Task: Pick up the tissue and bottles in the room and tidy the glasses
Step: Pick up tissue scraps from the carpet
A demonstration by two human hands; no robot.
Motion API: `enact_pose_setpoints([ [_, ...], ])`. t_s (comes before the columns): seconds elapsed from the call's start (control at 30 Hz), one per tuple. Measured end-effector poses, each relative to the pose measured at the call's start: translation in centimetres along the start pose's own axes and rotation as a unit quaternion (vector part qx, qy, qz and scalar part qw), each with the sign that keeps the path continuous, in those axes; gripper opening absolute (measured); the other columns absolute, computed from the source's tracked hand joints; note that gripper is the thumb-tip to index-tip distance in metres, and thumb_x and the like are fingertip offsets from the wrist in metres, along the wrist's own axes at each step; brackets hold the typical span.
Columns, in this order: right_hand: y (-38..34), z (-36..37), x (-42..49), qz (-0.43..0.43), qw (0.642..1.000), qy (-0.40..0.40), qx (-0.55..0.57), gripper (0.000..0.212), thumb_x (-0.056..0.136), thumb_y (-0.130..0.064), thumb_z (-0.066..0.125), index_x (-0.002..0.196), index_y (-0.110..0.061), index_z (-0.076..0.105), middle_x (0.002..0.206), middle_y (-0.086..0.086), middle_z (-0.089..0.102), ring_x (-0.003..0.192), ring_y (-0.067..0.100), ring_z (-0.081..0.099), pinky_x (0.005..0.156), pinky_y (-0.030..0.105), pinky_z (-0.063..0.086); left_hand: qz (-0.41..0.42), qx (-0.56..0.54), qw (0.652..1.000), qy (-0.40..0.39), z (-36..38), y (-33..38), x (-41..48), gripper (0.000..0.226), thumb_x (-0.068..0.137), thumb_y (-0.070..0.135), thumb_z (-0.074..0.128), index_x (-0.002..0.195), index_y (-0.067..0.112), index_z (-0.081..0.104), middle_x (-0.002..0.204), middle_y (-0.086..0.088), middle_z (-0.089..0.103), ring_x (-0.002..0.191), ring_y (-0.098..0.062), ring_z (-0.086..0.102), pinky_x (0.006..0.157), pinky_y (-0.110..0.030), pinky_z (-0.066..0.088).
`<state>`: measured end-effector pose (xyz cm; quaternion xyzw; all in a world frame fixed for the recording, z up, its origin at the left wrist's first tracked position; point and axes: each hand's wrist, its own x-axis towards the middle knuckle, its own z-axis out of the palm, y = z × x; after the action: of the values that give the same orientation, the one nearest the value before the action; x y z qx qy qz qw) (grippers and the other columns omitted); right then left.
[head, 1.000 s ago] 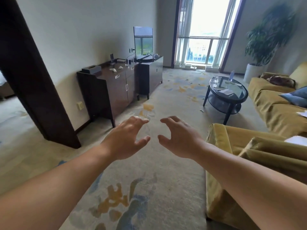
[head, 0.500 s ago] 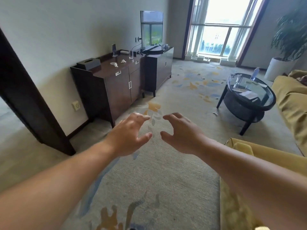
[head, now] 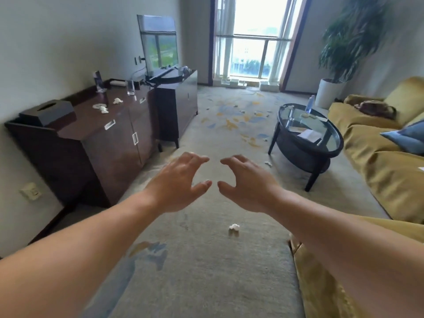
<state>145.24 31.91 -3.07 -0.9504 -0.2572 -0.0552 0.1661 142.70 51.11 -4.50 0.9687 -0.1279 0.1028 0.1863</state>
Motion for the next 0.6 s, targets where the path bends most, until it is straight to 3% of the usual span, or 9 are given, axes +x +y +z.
enact_pose_setpoints([
  [0.3, 11.5, 0.8, 13.8, 0.033, 0.999, 0.01, 0.006, 0.063, 0.087, -0.052, 0.052, 0.142, -0.025, 0.037, 0.146, -0.002, 0.04, 0.13, 0.02, 0.043, 0.098, 0.034, 0.039, 0.026, 0.003, 0.999, -0.019, 5.3, -3.2, 17.7, 0.06, 0.09, 0.053, 0.049, 0.143, 0.028, 0.034, 0.145, 0.002, 0.039, 0.131, -0.02, 0.04, 0.106, -0.041, 0.036],
  [0.6, 20.5, 2.9, 26.0, 0.053, 0.998, -0.034, 0.012, 0.062, 0.088, -0.051, 0.051, 0.143, -0.026, 0.037, 0.147, -0.003, 0.038, 0.131, 0.02, 0.042, 0.098, 0.034, 0.038, 0.01, -0.01, 0.998, -0.062, 10.1, -7.6, 31.2, 0.059, 0.09, 0.053, 0.049, 0.142, 0.031, 0.034, 0.144, 0.007, 0.037, 0.128, -0.016, 0.041, 0.104, -0.039, 0.037],
])
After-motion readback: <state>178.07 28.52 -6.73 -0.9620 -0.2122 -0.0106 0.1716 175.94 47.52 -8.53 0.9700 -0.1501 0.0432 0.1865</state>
